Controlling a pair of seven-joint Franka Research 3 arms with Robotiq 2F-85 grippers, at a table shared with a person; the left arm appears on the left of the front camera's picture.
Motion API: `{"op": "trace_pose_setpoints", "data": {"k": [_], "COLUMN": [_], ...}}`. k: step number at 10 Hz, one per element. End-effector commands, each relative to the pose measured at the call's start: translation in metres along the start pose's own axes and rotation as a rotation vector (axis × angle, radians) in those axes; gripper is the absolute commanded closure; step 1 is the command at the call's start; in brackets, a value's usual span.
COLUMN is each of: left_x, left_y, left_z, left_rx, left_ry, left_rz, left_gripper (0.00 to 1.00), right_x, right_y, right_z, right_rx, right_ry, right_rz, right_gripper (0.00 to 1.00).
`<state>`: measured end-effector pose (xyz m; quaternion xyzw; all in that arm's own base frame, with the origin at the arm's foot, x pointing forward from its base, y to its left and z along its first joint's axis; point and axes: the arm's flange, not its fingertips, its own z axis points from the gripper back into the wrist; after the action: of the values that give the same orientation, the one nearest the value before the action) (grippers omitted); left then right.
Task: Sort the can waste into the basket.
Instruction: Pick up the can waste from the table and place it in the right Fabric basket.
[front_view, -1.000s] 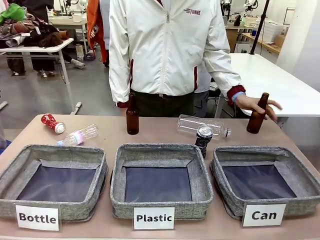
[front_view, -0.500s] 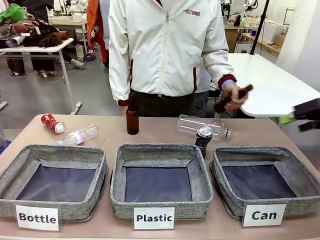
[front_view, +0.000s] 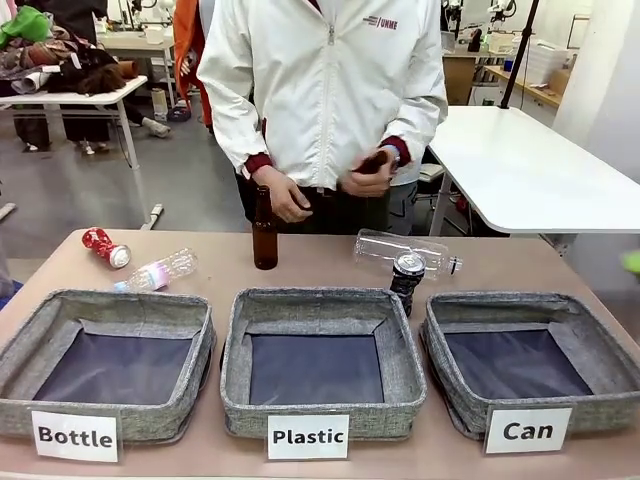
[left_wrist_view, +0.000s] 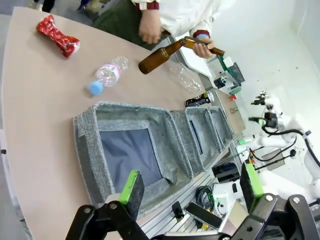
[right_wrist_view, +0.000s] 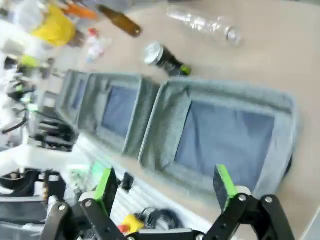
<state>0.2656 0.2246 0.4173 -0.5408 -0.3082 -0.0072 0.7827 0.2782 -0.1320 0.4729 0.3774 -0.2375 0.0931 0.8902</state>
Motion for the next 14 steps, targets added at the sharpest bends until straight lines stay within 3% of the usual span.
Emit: {"op": "trace_pose_setpoints", "data": {"k": [1, 4, 7, 10, 14], "left_x": [0.002, 0.002, 0.002, 0.002, 0.002], "left_y": [-0.001, -0.001, -0.001, -0.001, -0.001], "left_z": [0.0, 0.0, 0.0, 0.0, 0.0], "left_rx": [-0.021, -0.021, -0.021, -0.021, -0.021], "left_ry": [-0.014, -0.014, -0.014, -0.014, -0.014], "left_rz": [-0.022, -0.022, -0.022, -0.022, -0.022], "left_gripper": [0.0, 0.0, 0.0, 0.0, 0.0], "right_x": [-0.076, -0.121, -0.074, -0.018, 0.017], "right_y": [-0.047, -0.078, -0.048, 0.003, 0.057], "right_z": [0.058, 0.073, 0.031, -0.055, -0.153], "right_rx": [0.115, 0.252, 0.175, 0.049, 0.057], "right_ry": [-0.002, -0.089, -0.014, 0.097, 0.142], "right_rz": [-0.045, -0.039, 0.05, 0.208, 0.333], "right_gripper": [0.0, 0.0, 0.0, 0.0, 0.0]}}
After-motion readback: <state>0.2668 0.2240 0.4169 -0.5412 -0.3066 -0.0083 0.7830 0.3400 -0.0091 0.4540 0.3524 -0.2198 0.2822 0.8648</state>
